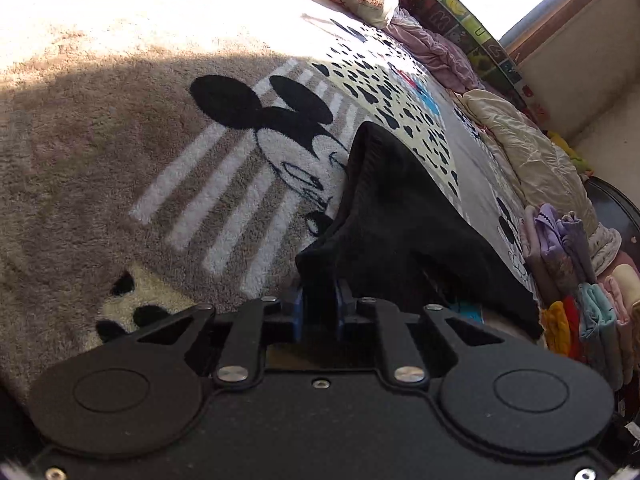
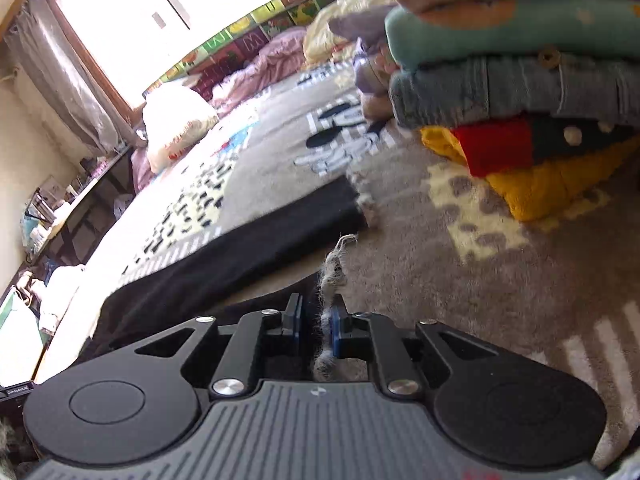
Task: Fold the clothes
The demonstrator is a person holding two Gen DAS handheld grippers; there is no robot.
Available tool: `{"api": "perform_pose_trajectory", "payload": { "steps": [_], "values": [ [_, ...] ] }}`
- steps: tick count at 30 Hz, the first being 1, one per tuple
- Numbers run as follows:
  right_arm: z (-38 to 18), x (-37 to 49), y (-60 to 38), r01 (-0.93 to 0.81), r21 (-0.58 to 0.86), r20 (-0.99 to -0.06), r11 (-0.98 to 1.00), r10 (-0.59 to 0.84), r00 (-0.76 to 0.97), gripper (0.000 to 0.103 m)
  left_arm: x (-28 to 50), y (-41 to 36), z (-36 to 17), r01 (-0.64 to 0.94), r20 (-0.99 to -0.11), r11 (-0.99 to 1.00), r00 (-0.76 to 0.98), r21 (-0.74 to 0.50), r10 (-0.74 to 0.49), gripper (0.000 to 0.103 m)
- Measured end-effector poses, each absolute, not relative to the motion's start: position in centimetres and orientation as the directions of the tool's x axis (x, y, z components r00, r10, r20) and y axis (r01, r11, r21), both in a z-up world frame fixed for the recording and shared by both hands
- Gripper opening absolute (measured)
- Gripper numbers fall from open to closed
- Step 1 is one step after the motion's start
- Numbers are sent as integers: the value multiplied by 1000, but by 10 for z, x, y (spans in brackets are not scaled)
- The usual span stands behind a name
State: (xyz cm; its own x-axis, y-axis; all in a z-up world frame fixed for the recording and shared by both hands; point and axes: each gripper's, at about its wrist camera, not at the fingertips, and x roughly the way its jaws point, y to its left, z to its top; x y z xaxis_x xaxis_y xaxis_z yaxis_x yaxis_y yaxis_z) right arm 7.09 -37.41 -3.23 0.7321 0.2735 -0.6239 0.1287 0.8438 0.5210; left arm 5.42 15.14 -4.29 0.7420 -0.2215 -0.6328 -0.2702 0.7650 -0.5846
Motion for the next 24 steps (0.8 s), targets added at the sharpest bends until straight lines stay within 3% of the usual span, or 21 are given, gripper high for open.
{"api": "perform_pose_trajectory", "payload": {
  "steps": [1,2,4,5,7,8,9,11,14,16,19,20,22,24],
  "values": [
    [-42,71,-377,166,520,-647,838,260,717,25,53,152,-40,-263,-615,760,758,-594,-218,42],
    [-52,67,-377,171,518,-648,838,255,717,28,52,151,-37,-263,-604,762,770,-592,-203,61],
    [-66,56,-379,171,533,-627,829,251,737,32,55,147,-40,-278,-630,781,755,-559,-182,62],
    [-72,47,-380,165,564,-591,809,256,765,33,56,144,-43,-279,-643,793,745,-541,-177,60],
    [-80,37,-382,152,593,-558,791,268,786,33,58,137,-47,-263,-658,823,735,-503,-167,46],
    [-79,35,-382,148,601,-554,785,276,786,33,59,134,-46,-238,-655,831,732,-503,-187,16],
    [-79,35,-381,137,603,-554,786,288,781,33,60,132,-47,-218,-647,825,731,-522,-216,12],
    [-79,38,-374,97,590,-558,801,318,767,31,58,129,-45,-193,-623,830,752,-524,-217,6],
    [-72,36,-371,67,584,-530,809,318,786,11,49,134,-37,-157,-536,787,807,-597,-246,4],
    [-61,30,-375,62,608,-494,792,316,810,10,45,137,-32,-148,-504,764,825,-628,-254,4],
    [-37,17,-389,67,659,-430,749,303,850,10,47,136,-40,-182,-569,762,773,-622,-280,5],
    [-29,13,-394,68,675,-410,734,297,862,9,48,134,-42,-192,-584,767,763,-612,-275,8],
    [-38,14,-399,137,672,-511,728,321,798,10,50,132,-44,-211,-615,778,743,-591,-266,20],
    [-53,12,-403,197,652,-583,732,317,749,23,49,131,-43,-230,-626,787,743,-572,-238,53]
  ]
}}
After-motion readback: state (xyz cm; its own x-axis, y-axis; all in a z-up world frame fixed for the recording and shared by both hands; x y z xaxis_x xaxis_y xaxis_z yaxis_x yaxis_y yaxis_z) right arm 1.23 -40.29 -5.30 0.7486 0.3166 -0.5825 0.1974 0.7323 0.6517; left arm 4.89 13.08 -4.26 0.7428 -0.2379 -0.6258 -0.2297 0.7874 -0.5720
